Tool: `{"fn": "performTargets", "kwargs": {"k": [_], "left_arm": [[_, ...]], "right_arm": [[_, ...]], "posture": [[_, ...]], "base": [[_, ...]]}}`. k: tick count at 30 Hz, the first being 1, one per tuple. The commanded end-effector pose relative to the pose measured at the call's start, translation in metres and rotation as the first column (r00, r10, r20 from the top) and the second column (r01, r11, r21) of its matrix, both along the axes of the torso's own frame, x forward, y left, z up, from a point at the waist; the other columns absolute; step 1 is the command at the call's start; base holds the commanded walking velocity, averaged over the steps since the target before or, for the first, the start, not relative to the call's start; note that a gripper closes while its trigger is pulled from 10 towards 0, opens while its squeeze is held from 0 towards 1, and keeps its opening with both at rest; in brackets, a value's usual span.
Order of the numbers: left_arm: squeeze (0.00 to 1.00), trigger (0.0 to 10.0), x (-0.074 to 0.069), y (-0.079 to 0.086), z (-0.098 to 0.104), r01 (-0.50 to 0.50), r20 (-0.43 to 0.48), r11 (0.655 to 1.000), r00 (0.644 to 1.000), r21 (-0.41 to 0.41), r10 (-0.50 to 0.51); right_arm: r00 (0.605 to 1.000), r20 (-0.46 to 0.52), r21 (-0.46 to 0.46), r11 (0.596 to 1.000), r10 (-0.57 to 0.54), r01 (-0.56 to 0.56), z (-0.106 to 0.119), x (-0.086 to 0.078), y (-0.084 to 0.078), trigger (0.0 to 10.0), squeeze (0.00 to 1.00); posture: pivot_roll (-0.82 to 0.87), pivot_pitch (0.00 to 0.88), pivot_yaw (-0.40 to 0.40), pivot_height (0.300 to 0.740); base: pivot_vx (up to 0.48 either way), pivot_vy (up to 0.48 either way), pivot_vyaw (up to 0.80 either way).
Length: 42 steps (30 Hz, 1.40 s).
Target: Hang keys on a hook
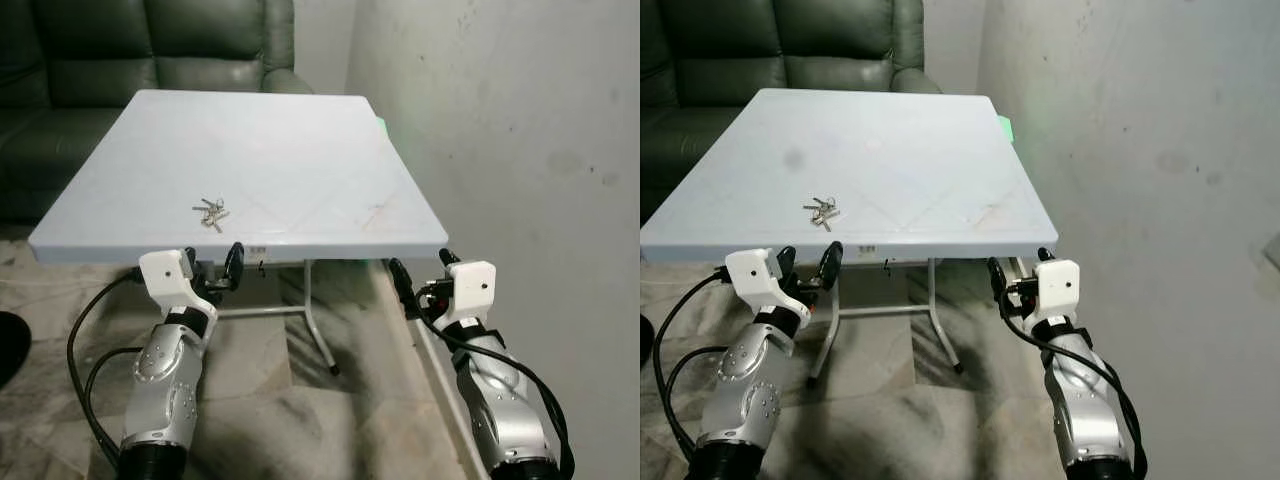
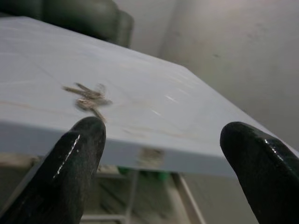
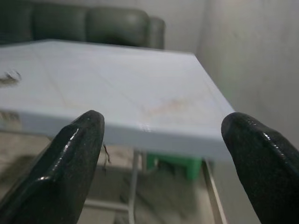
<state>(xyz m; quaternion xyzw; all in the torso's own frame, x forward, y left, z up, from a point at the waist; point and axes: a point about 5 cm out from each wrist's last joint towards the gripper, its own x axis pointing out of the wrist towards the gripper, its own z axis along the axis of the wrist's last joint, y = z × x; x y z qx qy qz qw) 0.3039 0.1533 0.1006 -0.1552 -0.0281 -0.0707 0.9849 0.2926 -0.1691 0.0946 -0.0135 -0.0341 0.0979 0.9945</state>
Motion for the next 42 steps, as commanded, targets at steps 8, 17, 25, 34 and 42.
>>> {"fn": "performTargets", "kwargs": {"k": [8, 17, 25, 34, 42], "left_arm": [[0.0, 10.0, 0.0005, 0.0059, 0.0045, -0.014, 0.011, 1.0, 1.0, 0.017, 0.013], [0.0, 10.0, -0.0005, 0.0055, 0.0038, -0.012, 0.006, 1.0, 1.0, 0.02, 0.012], [0.0, 10.0, -0.0011, 0.0057, 0.0032, -0.011, 0.002, 1.0, 1.0, 0.021, 0.011], [0.0, 10.0, -0.0011, 0.0052, 0.0029, -0.015, -0.005, 1.0, 1.0, 0.01, 0.015], [0.0, 10.0, -0.001, 0.0057, 0.0029, -0.014, -0.007, 1.0, 1.0, 0.01, 0.014]], "right_arm": [[1.0, 0.029, 0.007, 1.0, 0.006, -0.006, 0.0071, 0.0016, 0.0037, 10.0, 0.0], [1.0, 0.018, -0.002, 1.0, 0.004, -0.004, 0.0051, 0.0012, 0.0021, 10.0, 0.0], [1.0, 0.016, -0.022, 1.0, 0.004, -0.003, 0.0048, 0.0016, 0.0031, 10.0, 0.0], [1.0, 0.026, -0.012, 1.0, 0.005, -0.005, 0.0052, 0.0006, 0.0032, 10.0, 0.0], [1.0, 0.023, -0.015, 1.0, 0.009, -0.009, 0.0049, 0.0006, 0.0039, 10.0, 0.0]], "posture": [[0.03, 0.0, -0.06, 0.732], [0.03, 0.005, -0.059, 0.732], [0.03, 0.007, -0.059, 0.732], [0.03, 0.009, -0.059, 0.732], [0.03, 0.012, -0.059, 0.732]], "base": [[0.0, 0.48, 0.0], [0.0, 0.48, 0.0], [0.0, 0.48, 0.0], [0.027, 0.074, 0.0], [0.282, 0.33, 0.0]]}}
